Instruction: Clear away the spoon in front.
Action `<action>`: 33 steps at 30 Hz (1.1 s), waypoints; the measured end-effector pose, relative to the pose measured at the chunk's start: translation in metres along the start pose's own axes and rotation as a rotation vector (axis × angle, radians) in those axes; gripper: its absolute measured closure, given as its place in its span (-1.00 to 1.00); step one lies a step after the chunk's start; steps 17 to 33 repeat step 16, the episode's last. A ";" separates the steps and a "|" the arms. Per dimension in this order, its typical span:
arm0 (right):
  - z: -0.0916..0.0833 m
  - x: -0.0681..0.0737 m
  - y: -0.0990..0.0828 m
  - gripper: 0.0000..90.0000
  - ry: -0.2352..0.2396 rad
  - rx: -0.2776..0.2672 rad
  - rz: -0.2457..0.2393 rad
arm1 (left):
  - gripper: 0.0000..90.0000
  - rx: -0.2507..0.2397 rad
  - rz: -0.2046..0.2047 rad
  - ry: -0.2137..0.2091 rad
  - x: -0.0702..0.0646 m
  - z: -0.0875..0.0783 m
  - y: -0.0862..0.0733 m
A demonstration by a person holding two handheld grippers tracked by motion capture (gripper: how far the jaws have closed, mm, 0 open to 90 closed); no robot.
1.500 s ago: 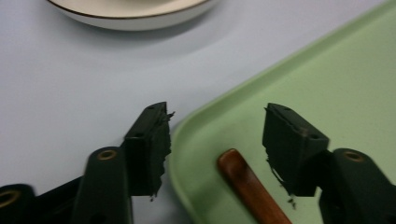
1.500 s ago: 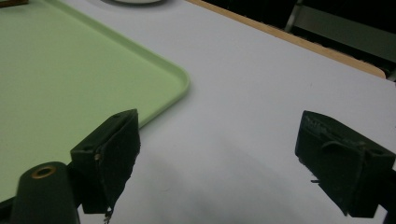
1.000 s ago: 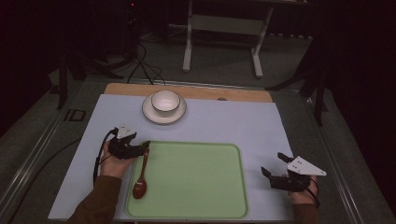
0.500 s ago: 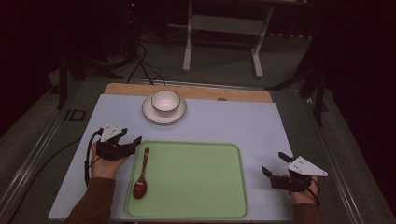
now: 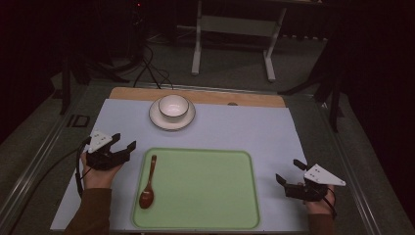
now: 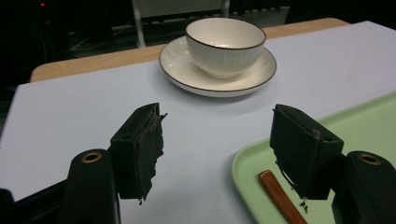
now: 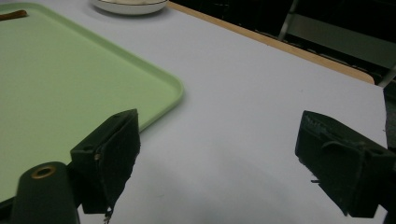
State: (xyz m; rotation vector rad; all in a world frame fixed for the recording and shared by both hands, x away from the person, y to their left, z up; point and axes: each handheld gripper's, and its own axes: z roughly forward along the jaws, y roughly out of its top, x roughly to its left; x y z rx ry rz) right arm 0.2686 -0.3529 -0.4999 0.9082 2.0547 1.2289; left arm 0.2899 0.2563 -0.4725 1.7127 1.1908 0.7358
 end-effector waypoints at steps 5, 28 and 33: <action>-0.002 -0.001 0.000 -0.69 -0.013 -0.016 0.005 | -0.24 -0.019 -0.008 0.039 0.010 -0.010 -0.003; -0.005 -0.005 0.000 -0.69 -0.054 -0.039 0.020 | -0.25 -0.045 -0.037 0.098 0.026 -0.021 -0.006; -0.005 -0.005 0.000 -0.69 -0.054 -0.039 0.020 | -0.25 -0.045 -0.037 0.098 0.026 -0.021 -0.006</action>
